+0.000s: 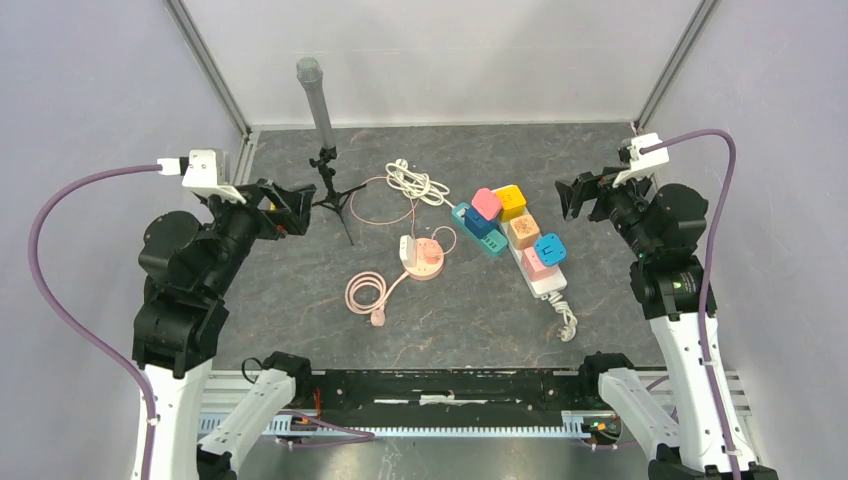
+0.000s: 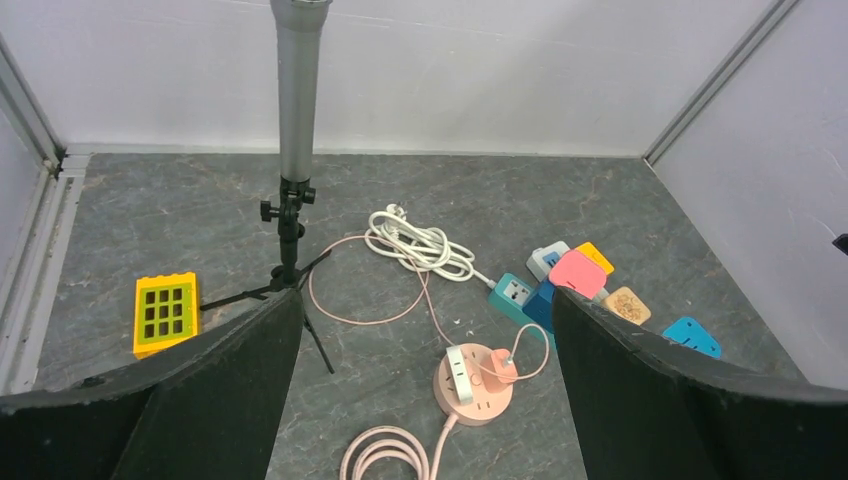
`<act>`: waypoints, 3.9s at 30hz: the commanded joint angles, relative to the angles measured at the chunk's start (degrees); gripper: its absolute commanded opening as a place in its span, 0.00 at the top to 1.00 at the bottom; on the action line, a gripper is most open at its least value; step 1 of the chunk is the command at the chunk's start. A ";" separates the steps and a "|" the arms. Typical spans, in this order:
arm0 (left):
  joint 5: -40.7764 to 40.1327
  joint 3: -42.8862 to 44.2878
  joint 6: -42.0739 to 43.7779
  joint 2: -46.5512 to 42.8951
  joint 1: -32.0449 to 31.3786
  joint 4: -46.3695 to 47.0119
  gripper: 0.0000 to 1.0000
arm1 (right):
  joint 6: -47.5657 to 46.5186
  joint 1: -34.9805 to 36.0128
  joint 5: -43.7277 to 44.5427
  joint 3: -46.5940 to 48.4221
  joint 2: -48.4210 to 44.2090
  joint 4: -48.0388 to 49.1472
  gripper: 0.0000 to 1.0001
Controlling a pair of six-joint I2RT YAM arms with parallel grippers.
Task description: Pull the plug off the socket
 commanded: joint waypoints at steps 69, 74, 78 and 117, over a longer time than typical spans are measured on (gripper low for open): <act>15.92 -32.55 -13.16 1.22 0.27 4.03 0.00 | 28.92 51.47 42.61 7.10 51.05 10.67 0.56; 15.70 -33.03 -13.76 2.39 0.27 5.07 0.00 | 28.07 51.48 43.56 10.01 55.03 8.02 0.41; 16.61 -34.17 -15.72 3.32 0.27 7.26 0.00 | 27.10 50.97 43.36 10.31 56.87 8.48 0.41; -1.98 -35.64 -34.55 34.89 -16.44 29.39 0.13 | 19.29 53.05 38.77 7.60 57.12 11.83 0.50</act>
